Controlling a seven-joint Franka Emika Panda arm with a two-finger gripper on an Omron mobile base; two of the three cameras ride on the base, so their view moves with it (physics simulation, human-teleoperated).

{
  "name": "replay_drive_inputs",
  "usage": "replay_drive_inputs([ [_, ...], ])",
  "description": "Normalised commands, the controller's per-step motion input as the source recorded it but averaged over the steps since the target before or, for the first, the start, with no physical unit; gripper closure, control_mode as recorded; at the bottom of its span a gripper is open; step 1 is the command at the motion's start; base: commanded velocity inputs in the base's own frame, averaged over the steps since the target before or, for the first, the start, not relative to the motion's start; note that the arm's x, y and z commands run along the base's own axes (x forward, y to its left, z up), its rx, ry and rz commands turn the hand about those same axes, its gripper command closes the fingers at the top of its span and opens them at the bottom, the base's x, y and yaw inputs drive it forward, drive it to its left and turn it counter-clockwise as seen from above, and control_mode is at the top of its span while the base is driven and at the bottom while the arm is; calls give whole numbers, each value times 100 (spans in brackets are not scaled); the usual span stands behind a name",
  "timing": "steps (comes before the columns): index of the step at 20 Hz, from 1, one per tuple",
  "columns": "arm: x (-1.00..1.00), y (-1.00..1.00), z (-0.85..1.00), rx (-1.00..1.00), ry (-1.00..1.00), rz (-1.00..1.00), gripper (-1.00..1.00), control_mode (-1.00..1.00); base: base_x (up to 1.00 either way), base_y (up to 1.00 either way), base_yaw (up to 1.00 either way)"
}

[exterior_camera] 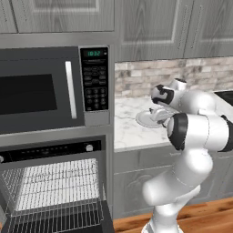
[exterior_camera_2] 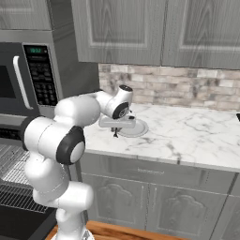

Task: Take the fish from the oven and place it on the plate on the counter.

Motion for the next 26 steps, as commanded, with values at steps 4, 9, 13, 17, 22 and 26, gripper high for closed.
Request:
replay_drive_inputs([
  [4,27,0,-19,0,2,8,100,-100,0,0,0],
  [9,34,-3,-16,0,2,8,100,-100,0,0,0],
  [13,34,-13,-14,0,2,8,100,-100,0,0,0],
  [17,26,-19,-15,0,1,10,100,-100,0,0,0],
  [22,30,-1,-22,0,3,8,100,-100,0,0,0],
  [26,29,0,-16,0,0,5,100,-100,0,0,0],
])
